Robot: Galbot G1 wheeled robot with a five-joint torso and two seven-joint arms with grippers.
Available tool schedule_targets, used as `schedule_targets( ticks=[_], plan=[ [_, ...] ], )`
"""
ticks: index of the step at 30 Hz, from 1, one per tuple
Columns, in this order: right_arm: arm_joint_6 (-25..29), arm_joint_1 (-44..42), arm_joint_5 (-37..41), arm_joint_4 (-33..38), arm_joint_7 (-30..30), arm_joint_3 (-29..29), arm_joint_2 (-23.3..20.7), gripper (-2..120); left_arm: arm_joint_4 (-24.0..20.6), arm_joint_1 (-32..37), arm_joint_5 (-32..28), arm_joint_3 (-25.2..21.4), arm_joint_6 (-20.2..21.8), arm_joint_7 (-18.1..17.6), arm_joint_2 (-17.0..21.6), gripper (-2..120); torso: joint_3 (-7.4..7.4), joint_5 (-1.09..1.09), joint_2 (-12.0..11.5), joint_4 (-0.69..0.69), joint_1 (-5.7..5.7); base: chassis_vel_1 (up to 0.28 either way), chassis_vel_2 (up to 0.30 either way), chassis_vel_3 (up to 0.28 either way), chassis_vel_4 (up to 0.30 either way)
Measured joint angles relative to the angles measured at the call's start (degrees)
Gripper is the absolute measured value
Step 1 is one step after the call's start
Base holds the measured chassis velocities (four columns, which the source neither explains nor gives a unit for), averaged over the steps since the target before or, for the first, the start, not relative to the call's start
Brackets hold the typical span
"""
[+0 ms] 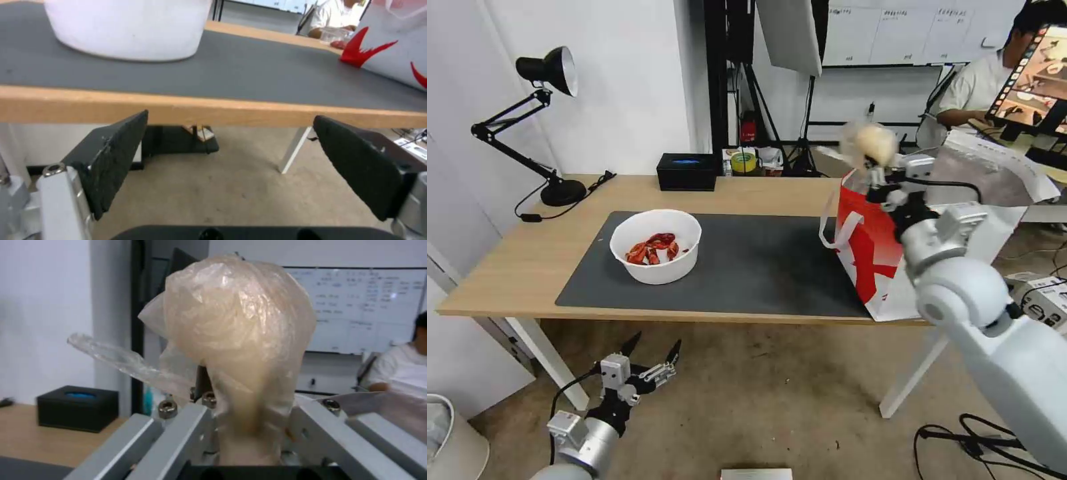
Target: Pick up the trash from the table and place it into the takeout bag.
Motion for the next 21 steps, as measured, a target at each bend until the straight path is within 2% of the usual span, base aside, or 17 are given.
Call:
schedule_targets(
  ticks=[9,12,15,16,19,20,21],
  plan=[
    [-2.2,-3.3,0.3,0.0,2.1,5.4,-1.7,6,0.2,-1.7,-0.9,1.0,0.2,0.0,1.4,100,0.01,0.0,0.0,0.0,0.0,0.0,0.0,0.0,0.0],
    [-2.6,-4.0,0.3,0.2,2.1,6.5,-2.0,11,0.4,-2.2,-1.0,1.5,0.3,0.0,1.5,100,0.01,-0.01,0.0,0.01,0.0,0.0,0.0,0.0,0.0],
    [-3.1,-4.8,0.3,0.3,1.8,7.6,-2.4,26,1.2,-3.2,-0.9,2.2,0.4,-0.1,1.2,100,0.01,-0.01,0.0,0.0,0.0,0.0,0.0,0.0,0.0],
    [-3.1,-4.8,0.3,0.3,1.8,7.6,-2.4,26,1.2,-3.2,-0.9,2.2,0.4,-0.1,1.2,100,0.01,-0.01,0.0,0.0,0.0,0.0,0.0,0.0,0.0],
    [-3.2,-4.9,0.4,0.1,1.7,7.8,-2.5,39,1.9,-4.1,-0.8,2.8,0.4,-0.1,1.2,100,0.01,-0.01,0.0,0.01,0.0,0.0,0.0,0.0,0.0],
    [-3.2,-4.9,0.4,0.1,1.7,7.8,-2.5,39,1.9,-4.1,-0.8,2.8,0.4,-0.1,1.2,100,0.01,-0.01,0.0,0.01,0.0,0.0,0.0,0.0,0.0],
    [-3.2,-4.9,0.5,0.0,1.7,7.8,-2.5,45,2.1,-4.5,-0.9,3.0,0.5,-0.1,1.1,100,0.01,-0.01,0.0,0.01,0.0,0.0,0.0,0.0,0.0]
  ],
)
